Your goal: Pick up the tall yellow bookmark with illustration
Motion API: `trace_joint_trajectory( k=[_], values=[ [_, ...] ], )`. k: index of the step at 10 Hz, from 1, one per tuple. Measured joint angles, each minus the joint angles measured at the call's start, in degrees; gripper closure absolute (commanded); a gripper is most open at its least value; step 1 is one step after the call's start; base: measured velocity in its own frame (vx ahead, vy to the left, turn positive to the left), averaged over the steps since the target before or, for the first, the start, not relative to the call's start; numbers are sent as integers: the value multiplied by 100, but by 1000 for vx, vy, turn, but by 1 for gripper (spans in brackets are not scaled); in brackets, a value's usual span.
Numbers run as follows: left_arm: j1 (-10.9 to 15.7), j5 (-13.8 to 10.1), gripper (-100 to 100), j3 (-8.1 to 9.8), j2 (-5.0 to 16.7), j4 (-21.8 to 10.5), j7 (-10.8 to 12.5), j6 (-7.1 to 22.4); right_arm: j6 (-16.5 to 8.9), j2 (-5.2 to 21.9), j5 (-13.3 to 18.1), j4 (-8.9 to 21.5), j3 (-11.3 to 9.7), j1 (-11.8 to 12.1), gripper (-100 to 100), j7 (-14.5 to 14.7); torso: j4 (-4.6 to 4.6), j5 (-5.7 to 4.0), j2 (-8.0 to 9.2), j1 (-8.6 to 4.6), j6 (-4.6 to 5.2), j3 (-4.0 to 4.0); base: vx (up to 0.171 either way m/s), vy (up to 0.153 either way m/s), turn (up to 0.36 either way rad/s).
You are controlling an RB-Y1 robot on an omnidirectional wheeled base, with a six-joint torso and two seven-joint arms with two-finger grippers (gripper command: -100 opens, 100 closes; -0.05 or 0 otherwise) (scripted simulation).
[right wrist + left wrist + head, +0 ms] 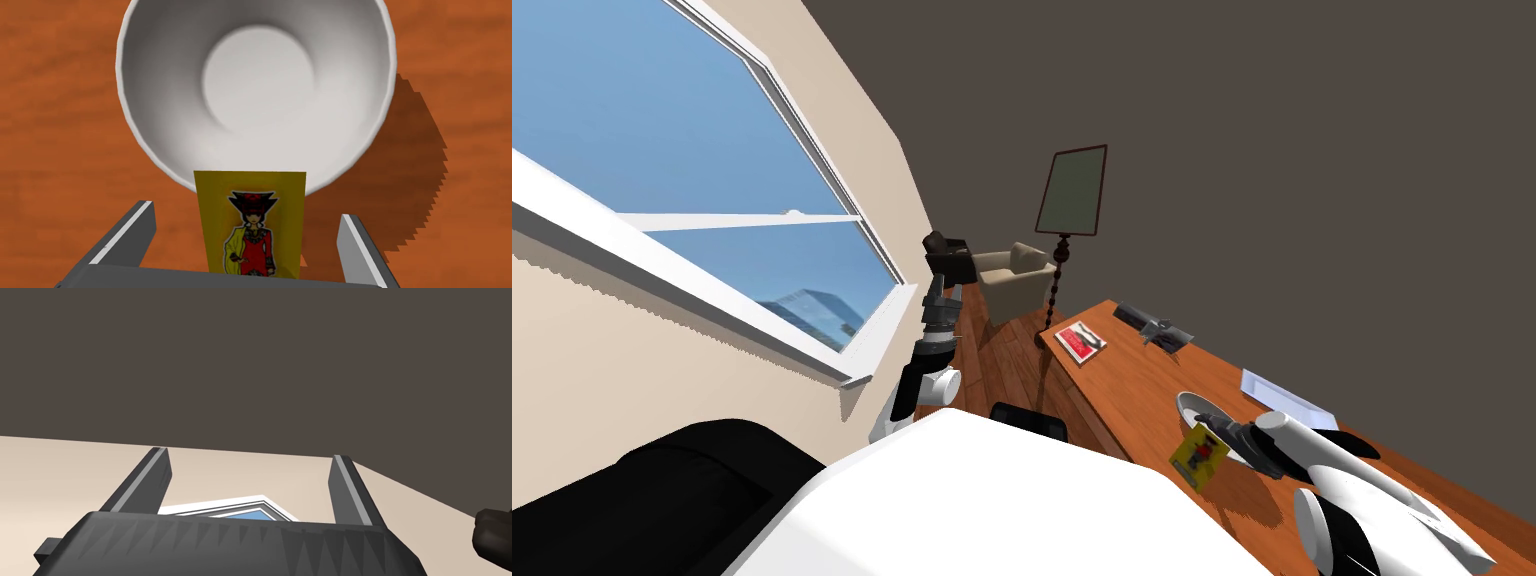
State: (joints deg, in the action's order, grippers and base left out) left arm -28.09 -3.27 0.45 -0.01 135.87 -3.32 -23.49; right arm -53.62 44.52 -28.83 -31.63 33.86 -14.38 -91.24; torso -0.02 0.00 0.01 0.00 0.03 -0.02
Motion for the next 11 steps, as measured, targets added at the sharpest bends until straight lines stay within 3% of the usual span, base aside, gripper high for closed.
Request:
trace_joint_trajectory(
  k=[1,2,3,5,6,7,9,10,11],
  values=[
    [0,0,0,0,0,0,0,0,49,13,-4,333,-6,-95,-100,37,0,-1,-1,0,1,0,48,14,-44],
    [-1,0,0,0,0,0,0,0,-16,-106,38,384,-21,-43,-100,-50,-2,-1,-9,4,1,-5,64,19,-31],
    [-1,0,0,0,0,0,0,0,-335,-286,48,-68,10,280,-100,-248,-3,0,-13,6,2,-7,43,9,-21],
    [0,0,0,0,0,0,0,0,-238,-229,25,301,2,94,-100,-144,-1,0,-6,0,-1,-3,8,-4,9],
    [0,0,0,0,0,0,0,0,-211,-249,34,391,-4,98,-100,-142,0,-1,2,-2,0,1,8,-9,-14],
    [0,0,0,0,0,0,0,0,-316,-346,25,223,16,271,-100,-200,1,-1,4,-4,2,3,10,-6,-17],
    [0,0,0,0,0,0,0,0,-230,-306,36,569,-11,111,-100,-150,1,0,2,-2,-1,2,3,-1,3],
    [0,0,0,0,0,0,0,0,-219,-305,36,585,-12,106,0,-144,2,1,4,-1,0,3,0,0,0],
    [0,0,0,0,0,0,0,0,-220,-305,36,583,-12,107,-100,-145,2,1,5,-1,0,3,43,-30,-57]
  ],
)
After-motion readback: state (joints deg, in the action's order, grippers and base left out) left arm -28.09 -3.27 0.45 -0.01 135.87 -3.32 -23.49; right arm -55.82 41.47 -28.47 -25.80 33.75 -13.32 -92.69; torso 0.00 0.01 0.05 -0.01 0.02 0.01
